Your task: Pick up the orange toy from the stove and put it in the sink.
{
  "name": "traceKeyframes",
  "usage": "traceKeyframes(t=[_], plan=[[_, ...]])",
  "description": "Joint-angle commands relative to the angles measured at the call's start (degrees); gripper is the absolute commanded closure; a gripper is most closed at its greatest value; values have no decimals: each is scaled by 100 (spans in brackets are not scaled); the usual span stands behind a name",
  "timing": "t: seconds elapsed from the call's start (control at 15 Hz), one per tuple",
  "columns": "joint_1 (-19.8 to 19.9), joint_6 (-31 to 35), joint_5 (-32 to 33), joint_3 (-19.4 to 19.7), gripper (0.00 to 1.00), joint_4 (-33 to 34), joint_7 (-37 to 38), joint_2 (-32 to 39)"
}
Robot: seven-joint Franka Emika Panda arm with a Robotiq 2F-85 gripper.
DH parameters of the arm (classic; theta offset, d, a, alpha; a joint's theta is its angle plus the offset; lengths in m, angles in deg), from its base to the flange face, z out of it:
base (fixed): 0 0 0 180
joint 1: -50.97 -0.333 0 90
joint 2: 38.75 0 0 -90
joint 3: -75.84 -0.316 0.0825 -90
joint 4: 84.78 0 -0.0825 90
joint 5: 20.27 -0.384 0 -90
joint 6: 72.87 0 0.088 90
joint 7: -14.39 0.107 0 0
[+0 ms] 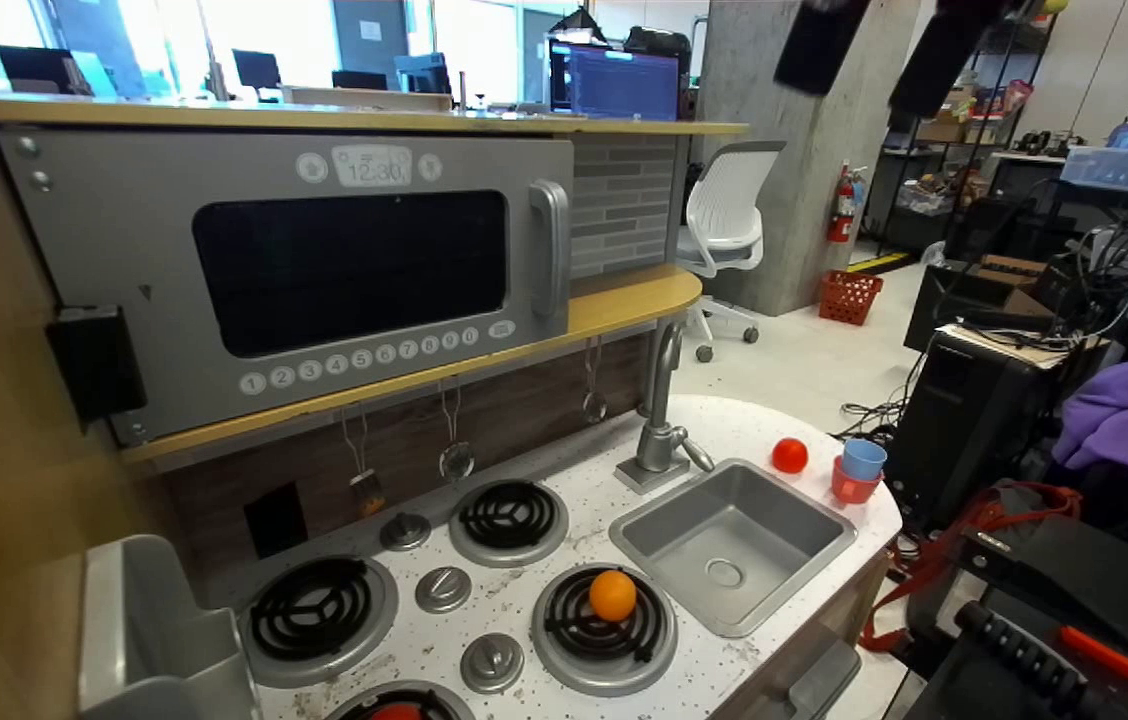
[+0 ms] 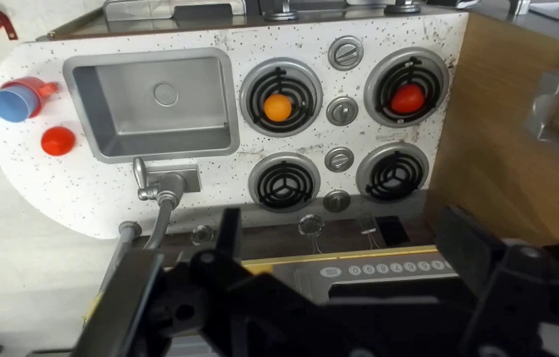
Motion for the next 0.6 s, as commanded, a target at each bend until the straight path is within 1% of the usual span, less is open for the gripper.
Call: traceKeyframes(t=[0.0, 0.2, 0.4, 0.53], plan=[[-86, 1090, -325, 216, 0, 218, -426, 1241], [-106, 1536, -556, 240, 0, 406, -723, 2042], [-21, 1721, -731, 151, 0, 674, -930, 2747], [67, 1784, -729, 74, 0, 888, -964, 3165]])
